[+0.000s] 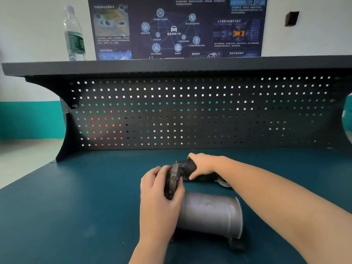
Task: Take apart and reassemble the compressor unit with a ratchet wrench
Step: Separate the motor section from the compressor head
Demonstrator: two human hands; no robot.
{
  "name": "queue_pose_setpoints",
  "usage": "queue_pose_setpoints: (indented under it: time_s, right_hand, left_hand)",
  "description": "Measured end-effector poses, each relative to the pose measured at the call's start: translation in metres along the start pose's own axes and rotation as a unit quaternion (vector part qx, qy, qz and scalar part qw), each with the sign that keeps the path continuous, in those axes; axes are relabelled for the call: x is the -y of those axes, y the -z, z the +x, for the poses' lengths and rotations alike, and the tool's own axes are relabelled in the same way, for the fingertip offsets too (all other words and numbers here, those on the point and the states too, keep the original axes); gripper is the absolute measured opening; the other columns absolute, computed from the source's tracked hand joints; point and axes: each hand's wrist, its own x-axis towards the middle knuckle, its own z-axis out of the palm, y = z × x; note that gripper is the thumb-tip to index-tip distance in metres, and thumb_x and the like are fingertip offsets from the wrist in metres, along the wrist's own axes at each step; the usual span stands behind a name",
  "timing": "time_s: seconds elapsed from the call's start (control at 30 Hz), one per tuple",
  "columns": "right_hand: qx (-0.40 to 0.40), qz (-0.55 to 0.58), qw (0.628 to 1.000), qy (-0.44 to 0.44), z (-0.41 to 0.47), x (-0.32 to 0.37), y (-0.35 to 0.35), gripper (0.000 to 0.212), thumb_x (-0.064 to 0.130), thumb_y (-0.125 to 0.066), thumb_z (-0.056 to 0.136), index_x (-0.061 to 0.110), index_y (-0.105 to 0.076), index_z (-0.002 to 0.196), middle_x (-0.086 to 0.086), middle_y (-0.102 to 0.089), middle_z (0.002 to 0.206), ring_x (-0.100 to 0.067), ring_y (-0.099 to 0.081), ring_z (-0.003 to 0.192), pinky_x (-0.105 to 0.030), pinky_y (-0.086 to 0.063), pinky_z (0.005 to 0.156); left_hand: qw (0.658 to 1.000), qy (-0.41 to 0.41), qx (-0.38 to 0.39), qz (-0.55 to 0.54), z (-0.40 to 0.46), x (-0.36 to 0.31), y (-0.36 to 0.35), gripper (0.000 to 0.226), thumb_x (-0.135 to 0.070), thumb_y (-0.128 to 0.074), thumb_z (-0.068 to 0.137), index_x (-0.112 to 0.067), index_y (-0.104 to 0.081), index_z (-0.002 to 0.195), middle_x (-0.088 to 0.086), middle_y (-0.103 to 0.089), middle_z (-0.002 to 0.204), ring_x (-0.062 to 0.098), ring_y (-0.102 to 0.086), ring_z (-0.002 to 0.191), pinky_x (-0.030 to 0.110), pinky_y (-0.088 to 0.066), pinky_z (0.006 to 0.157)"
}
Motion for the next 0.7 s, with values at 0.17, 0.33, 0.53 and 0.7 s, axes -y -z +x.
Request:
queue_pose_setpoints:
  time_s: [0.17, 0.33, 0.53, 0.7]
  right_hand:
    - [-0.111, 0.281, 0.953, 0.035, -0.085, 0.027, 0.032, 0.076, 0.068, -0.058, 0.075, 0.029, -0.039, 0.137, 0.006, -0.043, 0.143, -0.014, -0.041, 0.131, -0.03, -0.035, 0.106]
    - [-0.021, 0.077, 0.995, 0.059, -0.209, 0.054, -0.001, 0.097, 0.084, -0.052, 0.06, 0.032, -0.033, 0.141, 0.011, -0.043, 0.141, -0.008, -0.043, 0.126, -0.027, -0.037, 0.101]
    - [-0.108, -0.087, 0.99, 0.007, -0.208, 0.083, -0.031, 0.088, 0.062, -0.063, 0.075, 0.02, -0.025, 0.142, -0.002, -0.041, 0.134, -0.024, -0.035, 0.13, -0.054, -0.016, 0.113]
    - [-0.083, -0.04, 0.994, 0.058, -0.182, 0.07, -0.023, 0.097, 0.057, -0.074, 0.066, 0.027, -0.025, 0.144, 0.004, -0.042, 0.137, -0.022, -0.037, 0.127, -0.046, -0.028, 0.1]
  left_hand:
    - [1.0, 0.004, 0.012, -0.006, 0.0, -0.004, 0.002, 0.039, -0.038, -0.061, 0.079, -0.026, -0.059, 0.116, -0.016, -0.049, 0.111, 0.006, -0.044, 0.114, 0.016, -0.033, 0.093]
    - [0.986, 0.067, 0.034, -0.149, 0.007, -0.004, 0.02, 0.071, -0.043, -0.07, 0.071, -0.039, -0.039, 0.136, -0.02, -0.054, 0.118, -0.009, -0.05, 0.112, 0.005, -0.035, 0.092]
    - [0.967, 0.175, 0.162, -0.089, 0.013, 0.01, 0.034, 0.042, -0.056, -0.055, 0.082, -0.036, -0.054, 0.119, -0.02, -0.06, 0.11, 0.003, -0.055, 0.108, 0.018, -0.039, 0.085]
    - [0.961, 0.19, 0.181, -0.083, 0.01, 0.01, 0.046, 0.036, -0.065, -0.051, 0.078, -0.041, -0.058, 0.104, -0.029, -0.063, 0.098, -0.009, -0.055, 0.097, 0.016, -0.041, 0.076]
